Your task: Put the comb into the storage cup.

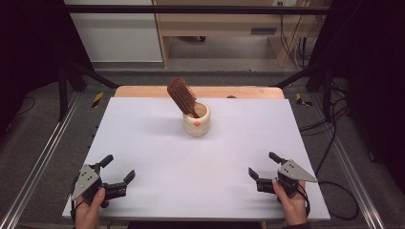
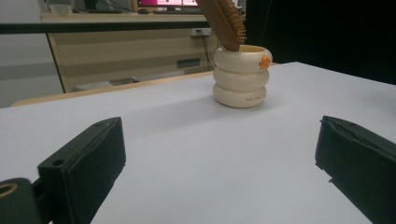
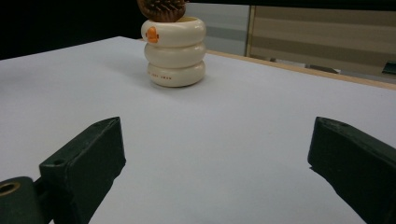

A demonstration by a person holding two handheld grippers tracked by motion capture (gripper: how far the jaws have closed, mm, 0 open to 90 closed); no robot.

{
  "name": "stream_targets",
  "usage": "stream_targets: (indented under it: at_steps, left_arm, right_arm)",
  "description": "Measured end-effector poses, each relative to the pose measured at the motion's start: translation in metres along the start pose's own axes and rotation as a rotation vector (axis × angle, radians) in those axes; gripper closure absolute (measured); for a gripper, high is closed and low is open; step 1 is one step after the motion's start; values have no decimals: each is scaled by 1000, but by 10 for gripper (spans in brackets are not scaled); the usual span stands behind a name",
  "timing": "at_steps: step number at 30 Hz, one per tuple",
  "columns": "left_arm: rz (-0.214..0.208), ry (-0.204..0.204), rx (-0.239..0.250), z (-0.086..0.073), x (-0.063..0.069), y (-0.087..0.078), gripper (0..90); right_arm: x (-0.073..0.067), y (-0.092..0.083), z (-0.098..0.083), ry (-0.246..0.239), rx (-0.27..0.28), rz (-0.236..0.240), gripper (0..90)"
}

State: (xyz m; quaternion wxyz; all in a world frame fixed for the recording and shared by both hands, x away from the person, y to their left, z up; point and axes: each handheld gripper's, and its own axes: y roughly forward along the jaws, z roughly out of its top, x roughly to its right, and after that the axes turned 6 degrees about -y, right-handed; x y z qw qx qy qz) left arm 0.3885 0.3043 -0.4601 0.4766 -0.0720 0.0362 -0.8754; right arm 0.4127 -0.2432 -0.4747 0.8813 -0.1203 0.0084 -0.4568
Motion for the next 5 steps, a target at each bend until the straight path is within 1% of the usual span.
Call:
stream_targets:
  at_steps: [5]
  left_arm:
    - [5,-5,3,0,0,0,15]
  right_arm:
    - [1,0,0,7,-2,-20,42]
